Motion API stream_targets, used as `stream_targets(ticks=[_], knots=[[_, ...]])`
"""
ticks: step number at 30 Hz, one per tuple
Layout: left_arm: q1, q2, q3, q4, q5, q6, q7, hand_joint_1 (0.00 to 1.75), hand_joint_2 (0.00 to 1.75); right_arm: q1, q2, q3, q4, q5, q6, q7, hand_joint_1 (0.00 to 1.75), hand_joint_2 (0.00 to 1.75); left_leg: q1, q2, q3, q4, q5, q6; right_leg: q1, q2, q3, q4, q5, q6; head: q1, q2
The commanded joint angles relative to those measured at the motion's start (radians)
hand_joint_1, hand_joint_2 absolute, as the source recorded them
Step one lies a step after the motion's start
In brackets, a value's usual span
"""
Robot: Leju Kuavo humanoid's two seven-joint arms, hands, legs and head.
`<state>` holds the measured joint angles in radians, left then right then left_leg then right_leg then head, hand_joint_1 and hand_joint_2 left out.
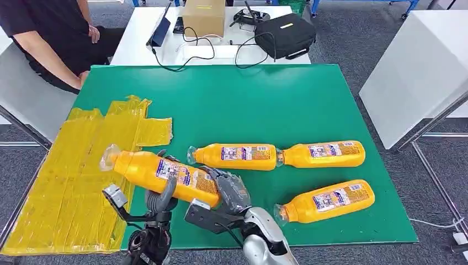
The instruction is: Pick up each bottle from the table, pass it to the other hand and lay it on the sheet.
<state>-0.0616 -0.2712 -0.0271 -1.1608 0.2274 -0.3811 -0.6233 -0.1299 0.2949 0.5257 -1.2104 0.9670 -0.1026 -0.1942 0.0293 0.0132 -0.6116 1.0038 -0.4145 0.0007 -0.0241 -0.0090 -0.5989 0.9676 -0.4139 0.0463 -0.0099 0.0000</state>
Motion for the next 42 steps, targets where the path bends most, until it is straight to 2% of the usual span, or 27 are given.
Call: stream_targets(ticks=[1, 2, 5, 7, 10, 14, 16, 18, 25, 27, 29, 33, 37, 39, 42], knots=[[-0.07, 0.031, 0.029, 0.054, -0.021, 0.035, 0.007, 1.75, 1.75, -0.002, -0.032, -0.021, 0.001, -0.012, 0.012, -0.026, 0.0, 1.75, 0.0, -0.003, 0.004, -0.001, -0.001, 0.002, 0.0, -0.002, 0.004, -0.001, -0.001, -0.003, 0.0, 0.0], [-0.08, 0.04, 0.032, 0.072, -0.029, 0.049, 0.016, 1.75, 1.75, -0.01, -0.03, -0.028, 0.0, -0.014, 0.019, -0.019, 0.0, 0.0, 0.0, -0.002, 0.002, -0.001, 0.0, 0.001, 0.0, -0.001, 0.003, -0.001, -0.001, -0.002, 0.0, 0.0], [-0.129, 0.077, 0.06, 0.168, -0.059, 0.096, -0.006, 1.75, 1.75, -0.008, -0.043, -0.047, -0.046, -0.027, 0.009, -0.044, 0.0, 0.0, 0.0, -0.002, 0.002, -0.001, 0.0, 0.001, 0.0, -0.001, 0.003, -0.001, 0.0, -0.002, 0.0, 0.0], [-0.154, 0.096, 0.08, 0.185, -0.157, 0.206, -0.064, 1.75, 1.75, 0.009, -0.066, -0.06, -0.1, -0.03, 0.001, -0.061, 0.0, 0.0, 0.0, -0.001, 0.003, -0.001, 0.0, 0.001, 0.0, 0.0, 0.003, -0.001, 0.0, -0.002, 0.0, 0.0], [-0.155, 0.103, 0.122, 0.125, -0.276, 0.363, -0.075, 1.75, 1.75, 0.034, -0.084, -0.079, -0.186, -0.022, -0.002, -0.064, 0.0, 0.0, 0.0, -0.002, 0.002, -0.001, 0.0, 0.001, 0.001, -0.002, 0.002, -0.001, -0.001, -0.002, 0.0, 0.0], [-0.099, 0.097, 0.205, -0.06, -0.594, 0.662, -0.059, 1.75, 1.75, 0.038, -0.102, -0.104, -0.263, -0.018, 0.01, -0.046, 0.0, 0.0, 0.0, 0.0, 0.002, 0.001, -0.002, 0.001, 0.001, 0.002, 0.002, 0.001, -0.001, -0.002, 0.0, 0.0], [-0.072, 0.072, 0.201, -0.125, -0.771, 0.814, -0.029, 1.75, 1.75, 0.059, -0.132, -0.136, -0.305, -0.024, 0.021, -0.06, 0.0, 0.0, 0.0, 0.0, 0.002, 0.001, -0.002, 0.001, 0.0, 0.001, 0.002, 0.001, -0.001, -0.002, 0.0, 0.0], [-0.065, 0.079, 0.186, -0.137, -0.851, 0.888, -0.008, 1.75, 1.75, 0.082, -0.134, -0.164, -0.344, -0.034, 0.038, -0.093, 0.0, 0.0, 0.0, -0.004, 0.003, 0.0, -0.002, 0.002, 0.0, -0.003, 0.005, 0.0, -0.002, -0.002, 0.0, 0.0], [-0.068, 0.086, 0.185, -0.117, -0.849, 0.895, -0.012, 1.75, 1.75, 0.088, -0.12, -0.164, -0.352, -0.027, 0.047, -0.096, 0.0, 0.0, 0.0, -0.002, 0.002, 0.0, -0.001, 0.001, 0.0, 0.0, 0.003, 0.0, -0.001, -0.003, 0.0, 0.0], [-0.058, 0.102, 0.176, -0.113, -0.946, 1.029, -0.023, 1.75, 1.75, 0.077, -0.111, -0.167, -0.343, -0.019, 0.048, -0.101, 0.0, 0.0, 0.0, -0.003, 0.002, 0.0, -0.001, 0.001, 0.0, -0.001, 0.003, 0.0, -0.001, -0.003, 0.0, 0.0], [-0.054, 0.109, 0.194, -0.119, -1.039, 1.079, -0.007, 1.75, 1.75, 0.049, -0.108, -0.164, -0.306, -0.018, 0.053, -0.104, 0.0, 0.0, 0.0, 0.0, 0.002, -0.001, -0.001, 0.001, 0.0, 0.001, 0.002, 0.0, -0.001, -0.002, 0.0, 0.0], [-0.044, 0.034, 0.376, -0.158, -1.222, 1.079, -0.075, 1.75, 1.75, -0.03, -0.084, -0.159, -0.17, -0.037, 0.067, -0.136, 0.0, 0.0, 0.0, 0.002, 0.003, 0.0, -0.001, 0.001, 0.001, 0.003, 0.003, 0.0, 0.0, -0.002, 0.0, 0.0], [0.002, -0.041, 0.475, -0.207, -1.44, 1.079, -0.075, 1.75, 1.75, -0.06, -0.071, -0.144, -0.119, -0.04, 0.056, -0.147, 0.0, 0.0, 0.0, 0.005, 0.004, -0.001, -0.002, 0.001, 0.0, 0.006, 0.003, 0.0, 0.0, -0.002, 0.0, 0.0], [-0.03, -0.063, 0.535, -0.158, -1.549, 1.079, -0.075, 1.75, 1.75, -0.059, -0.072, -0.141, -0.124, -0.042, 0.055, -0.146, 0.0, 0.0, 0.0, 0.002, 0.005, -0.001, -0.002, 0.002, 0.0, 0.003, 0.005, 0.0, -0.001, -0.003, 0.0, 0.0], [-0.05, -0.055, 0.536, -0.137, -1.683, 1.079, 0.002, 1.75, 1.75, -0.069, -0.072, -0.135, -0.119, -0.048, 0.058, -0.145, 0.0, 0.0, 0.0, -0.001, 0.005, -0.001, -0.001, 0.002, 0.0, 0.0, 0.006, 0.0, -0.002, -0.003, 0.0, 0.0]])
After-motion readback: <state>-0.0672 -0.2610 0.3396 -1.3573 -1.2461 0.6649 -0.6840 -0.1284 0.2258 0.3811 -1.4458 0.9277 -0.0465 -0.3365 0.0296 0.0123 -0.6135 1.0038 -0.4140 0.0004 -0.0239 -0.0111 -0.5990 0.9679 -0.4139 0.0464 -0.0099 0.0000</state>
